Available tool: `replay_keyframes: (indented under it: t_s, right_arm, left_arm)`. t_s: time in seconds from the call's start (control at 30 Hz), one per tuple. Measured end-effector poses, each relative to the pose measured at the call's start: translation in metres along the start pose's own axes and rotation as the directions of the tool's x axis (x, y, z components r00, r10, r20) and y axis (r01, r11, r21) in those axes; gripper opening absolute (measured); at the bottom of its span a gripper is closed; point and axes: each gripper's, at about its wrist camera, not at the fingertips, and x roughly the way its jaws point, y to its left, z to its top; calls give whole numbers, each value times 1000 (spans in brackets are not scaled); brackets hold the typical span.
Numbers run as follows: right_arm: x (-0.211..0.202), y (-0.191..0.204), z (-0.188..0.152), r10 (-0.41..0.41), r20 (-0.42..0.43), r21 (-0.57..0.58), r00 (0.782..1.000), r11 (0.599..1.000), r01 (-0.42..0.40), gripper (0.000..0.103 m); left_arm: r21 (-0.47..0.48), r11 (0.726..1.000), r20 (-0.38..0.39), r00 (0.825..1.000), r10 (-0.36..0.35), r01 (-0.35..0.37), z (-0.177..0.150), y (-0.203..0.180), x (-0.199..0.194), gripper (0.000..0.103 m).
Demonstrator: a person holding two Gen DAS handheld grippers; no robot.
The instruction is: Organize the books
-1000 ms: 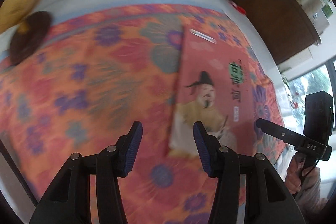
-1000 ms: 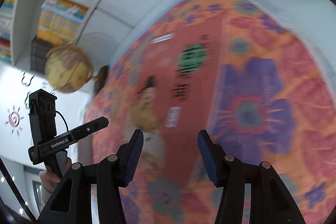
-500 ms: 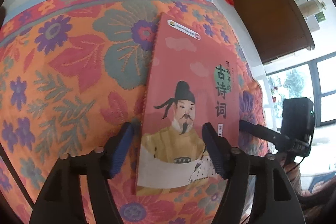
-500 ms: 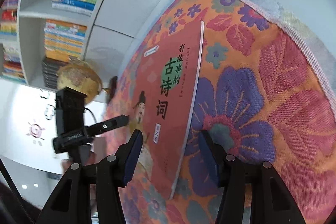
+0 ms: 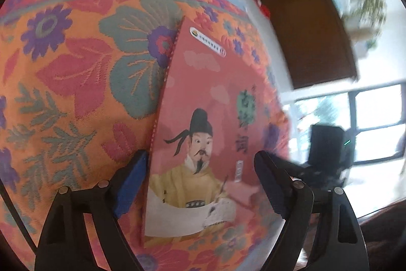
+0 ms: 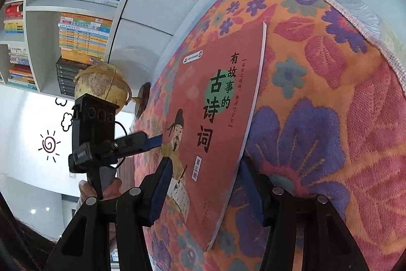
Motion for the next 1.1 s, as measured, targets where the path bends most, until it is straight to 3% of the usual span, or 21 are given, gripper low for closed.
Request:
replay_keyframes:
  t_s: [0.03, 0.1, 0.27, 0.43, 0.47, 0.53, 0.6, 0.7, 0.8, 0.97, 1.1]
  right_arm:
    - [0, 0, 0, 0, 0, 0, 1000, 1000, 0, 53]
    - [1, 0, 1, 4, -2, 1, 1000, 1000, -4, 53]
    - [5, 1, 4, 2, 0, -21, 1000, 1000, -2, 53]
    - [14, 7, 15, -8, 5, -30, 1000, 1000, 8, 50]
    - [14, 8, 16, -17, 8, -31, 1000, 999, 18, 47]
    - [17, 7, 20, -67, 16, -24, 998, 997, 67, 25]
    - [18, 1, 22, -72, 16, 10, 997, 997, 72, 16]
    - [17, -2, 23, -67, 9, 22, 998, 998, 66, 15]
    - [20, 2, 24, -75, 0, -9, 997, 997, 75, 18]
    - [27, 2, 28, -42, -9, -2, 999, 999, 42, 18]
    - [29, 16, 26, -127, 6, -65, 992, 990, 127, 14]
  left_arm:
    - [-44, 997, 12, 998, -58, 58, 1, 9, -3, 81]
    - [-112, 983, 30, 990, -141, 143, 3, 25, -6, 70]
    - [-144, 975, 30, 986, -164, 166, 2, 36, -6, 51]
    - [-231, 958, 32, 985, -169, 172, 2, 59, -5, 15]
    - [-251, 951, 37, 983, -178, 182, 0, 63, -4, 14]
    - [-264, 946, 46, 982, -182, 187, -2, 64, -4, 14]
    - [-238, 960, 46, 989, -140, 147, -3, 57, -5, 14]
    - [-157, 987, 34, 999, -23, 28, 0, 36, -6, 15]
    - [-100, 993, 24, 997, 68, -66, 0, 23, -7, 16]
    - [-90, 991, 21, 995, 98, -96, 0, 23, -7, 18]
    - [-84, 988, 33, 990, 134, -131, -1, 19, -8, 18]
